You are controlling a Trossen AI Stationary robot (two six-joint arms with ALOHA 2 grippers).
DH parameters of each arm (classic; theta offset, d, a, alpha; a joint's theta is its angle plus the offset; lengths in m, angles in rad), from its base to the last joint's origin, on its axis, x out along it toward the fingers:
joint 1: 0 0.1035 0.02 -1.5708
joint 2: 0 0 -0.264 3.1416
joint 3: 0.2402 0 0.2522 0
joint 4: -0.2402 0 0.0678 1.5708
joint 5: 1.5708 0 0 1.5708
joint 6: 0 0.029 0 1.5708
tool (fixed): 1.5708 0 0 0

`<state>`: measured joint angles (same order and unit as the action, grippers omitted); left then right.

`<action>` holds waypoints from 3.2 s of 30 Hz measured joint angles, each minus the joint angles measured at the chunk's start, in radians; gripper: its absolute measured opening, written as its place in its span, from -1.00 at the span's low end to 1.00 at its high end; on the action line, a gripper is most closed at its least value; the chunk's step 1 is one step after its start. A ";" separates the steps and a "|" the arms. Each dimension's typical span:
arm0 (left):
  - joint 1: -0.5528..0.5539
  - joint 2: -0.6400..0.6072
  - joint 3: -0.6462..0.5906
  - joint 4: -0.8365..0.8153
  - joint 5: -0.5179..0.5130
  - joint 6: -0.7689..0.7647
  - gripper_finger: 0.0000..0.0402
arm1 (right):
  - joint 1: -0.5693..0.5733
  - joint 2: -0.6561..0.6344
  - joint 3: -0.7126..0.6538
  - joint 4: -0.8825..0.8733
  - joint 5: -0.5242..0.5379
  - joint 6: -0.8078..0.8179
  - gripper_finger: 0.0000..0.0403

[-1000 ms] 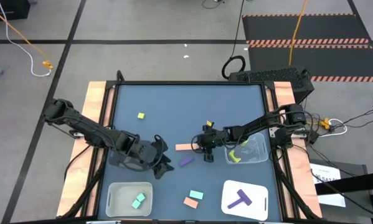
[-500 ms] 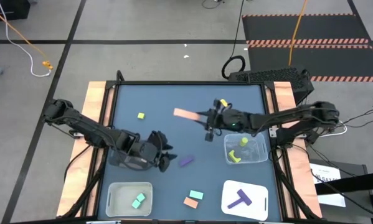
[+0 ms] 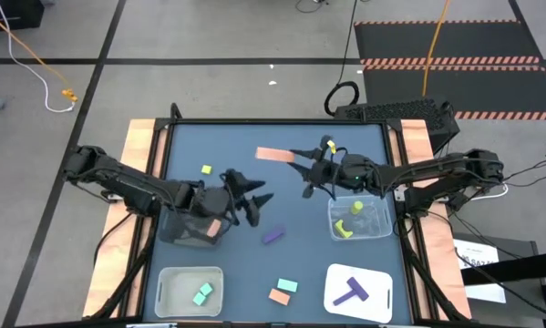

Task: Sort & place blocks by color
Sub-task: Put the top brown block into the black bin

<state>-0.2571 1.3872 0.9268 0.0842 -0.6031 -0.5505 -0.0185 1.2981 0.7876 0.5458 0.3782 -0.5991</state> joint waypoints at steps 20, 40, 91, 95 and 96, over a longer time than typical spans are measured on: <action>0.148 0.000 0.000 0.275 -0.127 0.126 0.18 | 0.081 0.016 0.000 -0.019 0.247 -0.151 -0.45; 0.152 0.000 0.000 0.314 0.032 0.187 -0.72 | 0.119 0.015 0.000 -0.033 0.248 -0.072 0.03; -0.322 -0.401 0.000 -1.342 0.324 -1.201 -0.72 | 0.063 0.015 -0.161 -0.199 -0.067 0.663 0.40; -0.323 -0.371 0.000 -1.433 0.372 -1.267 -0.68 | 0.061 0.015 -0.161 -0.198 -0.067 0.663 0.40; -0.323 -0.364 0.000 -1.445 0.380 -1.267 -0.63 | 0.061 0.015 -0.161 -0.198 -0.067 0.663 0.40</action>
<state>-0.5804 1.0232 0.9264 -1.3609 -0.2235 -1.8179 0.0429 1.3132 0.6262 0.3481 0.3107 0.0635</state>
